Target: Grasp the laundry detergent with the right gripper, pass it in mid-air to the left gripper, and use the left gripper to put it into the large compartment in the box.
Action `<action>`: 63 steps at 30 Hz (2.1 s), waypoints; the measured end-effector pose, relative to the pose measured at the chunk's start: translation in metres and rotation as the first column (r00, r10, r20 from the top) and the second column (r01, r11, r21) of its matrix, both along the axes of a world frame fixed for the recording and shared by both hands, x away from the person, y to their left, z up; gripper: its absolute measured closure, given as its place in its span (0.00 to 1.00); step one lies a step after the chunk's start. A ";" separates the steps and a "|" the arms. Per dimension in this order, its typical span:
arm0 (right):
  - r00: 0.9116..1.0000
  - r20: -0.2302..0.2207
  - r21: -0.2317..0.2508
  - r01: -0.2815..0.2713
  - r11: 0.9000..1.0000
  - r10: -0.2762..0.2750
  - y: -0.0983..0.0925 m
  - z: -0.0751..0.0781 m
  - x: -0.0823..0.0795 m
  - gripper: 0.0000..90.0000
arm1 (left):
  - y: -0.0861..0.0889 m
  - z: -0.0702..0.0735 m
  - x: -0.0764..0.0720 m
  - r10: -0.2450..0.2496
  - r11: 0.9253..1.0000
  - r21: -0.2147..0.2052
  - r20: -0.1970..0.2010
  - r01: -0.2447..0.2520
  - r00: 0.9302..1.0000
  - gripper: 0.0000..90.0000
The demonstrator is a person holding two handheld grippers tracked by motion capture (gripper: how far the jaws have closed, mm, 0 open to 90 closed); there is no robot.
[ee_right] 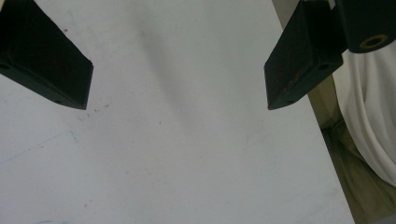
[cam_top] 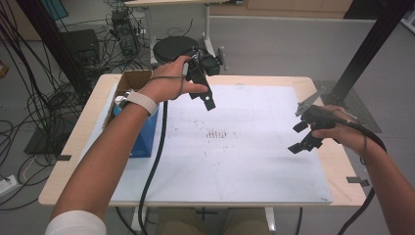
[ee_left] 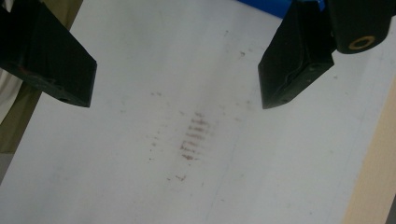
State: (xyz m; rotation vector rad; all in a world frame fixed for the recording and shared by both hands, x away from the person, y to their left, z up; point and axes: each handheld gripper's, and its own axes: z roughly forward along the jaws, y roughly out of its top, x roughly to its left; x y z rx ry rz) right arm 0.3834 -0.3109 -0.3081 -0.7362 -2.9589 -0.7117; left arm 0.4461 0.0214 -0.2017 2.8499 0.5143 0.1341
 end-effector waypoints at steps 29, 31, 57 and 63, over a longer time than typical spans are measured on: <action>1.000 0.000 0.013 0.016 1.000 -0.016 -0.006 -0.005 -0.001 0.09 | -0.013 -0.017 -0.001 -0.039 0.999 0.017 0.002 0.039 0.999 0.14; 1.000 0.001 0.015 0.017 1.000 -0.017 -0.007 -0.005 -0.002 0.09 | -0.013 -0.017 -0.001 -0.038 0.999 0.011 0.000 0.038 0.999 0.14; 1.000 0.003 0.016 0.026 1.000 -0.026 -0.012 -0.006 -0.006 0.09 | -0.013 -0.019 0.001 -0.022 1.000 0.009 0.003 0.022 1.000 0.14; 1.000 0.007 0.016 0.022 1.000 -0.022 -0.011 -0.006 -0.006 0.09 | -0.011 -0.019 0.001 -0.015 1.000 0.012 0.012 0.015 1.000 0.14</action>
